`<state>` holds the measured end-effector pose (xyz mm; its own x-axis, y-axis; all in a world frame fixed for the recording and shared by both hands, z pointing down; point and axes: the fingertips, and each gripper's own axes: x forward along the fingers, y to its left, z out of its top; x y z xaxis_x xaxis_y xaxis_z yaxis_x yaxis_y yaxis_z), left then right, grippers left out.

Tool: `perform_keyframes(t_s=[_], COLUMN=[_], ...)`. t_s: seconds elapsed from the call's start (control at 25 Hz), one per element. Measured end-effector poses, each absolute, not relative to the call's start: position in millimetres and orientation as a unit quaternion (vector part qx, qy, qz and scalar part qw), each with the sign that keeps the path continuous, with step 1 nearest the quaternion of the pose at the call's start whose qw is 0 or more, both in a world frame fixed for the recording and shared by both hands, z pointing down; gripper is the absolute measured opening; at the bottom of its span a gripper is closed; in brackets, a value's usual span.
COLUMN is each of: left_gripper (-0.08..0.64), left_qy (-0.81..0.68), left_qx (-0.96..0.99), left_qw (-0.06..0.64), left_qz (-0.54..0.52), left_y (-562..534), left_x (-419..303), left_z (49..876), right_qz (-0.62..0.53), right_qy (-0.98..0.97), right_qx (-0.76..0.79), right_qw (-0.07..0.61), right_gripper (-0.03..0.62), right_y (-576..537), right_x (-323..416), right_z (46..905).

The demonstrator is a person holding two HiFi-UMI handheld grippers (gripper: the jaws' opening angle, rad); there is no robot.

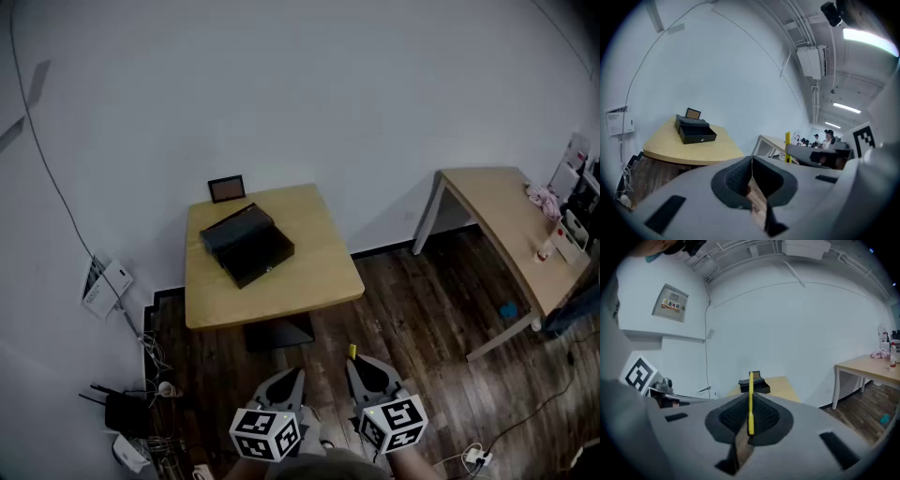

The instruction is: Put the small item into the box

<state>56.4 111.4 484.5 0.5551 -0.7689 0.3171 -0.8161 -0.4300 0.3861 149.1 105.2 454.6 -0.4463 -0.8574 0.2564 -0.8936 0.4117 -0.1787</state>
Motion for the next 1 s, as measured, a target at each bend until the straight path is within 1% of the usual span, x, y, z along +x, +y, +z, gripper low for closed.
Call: perform_keyframes(t_s=[0.12,0.24,0.48,0.68,1.0], left_gripper=[0.005,0.005,0.003,0.004,0.003], left_qy=[-0.474,-0.480,-0.494,-0.490,-0.485], left_qx=[0.842,0.841,0.830,0.834,0.837], left_qw=[0.255,0.249,0.257,0.253,0.254], left_qz=[0.035,0.027,0.016,0.019,0.013], left_y=[141,164,183,187,193], left_x=[43,28,10,12,36], left_z=[475,470,471,469,469], right_qz=[0.151,0.146,0.135,0.119,0.122], right_qy=[-0.842,-0.847,-0.862,-0.862,-0.871], right_qx=[0.513,0.508,0.487,0.490,0.472], right_qw=[0.066,0.054,0.045,0.060,0.062], right_gripper=[0.017,0.017,0.017,0.017,0.018], right_y=[136,156,178,185,191], right_x=[132,120,102,103,113], right_z=[449,448,442,439,434])
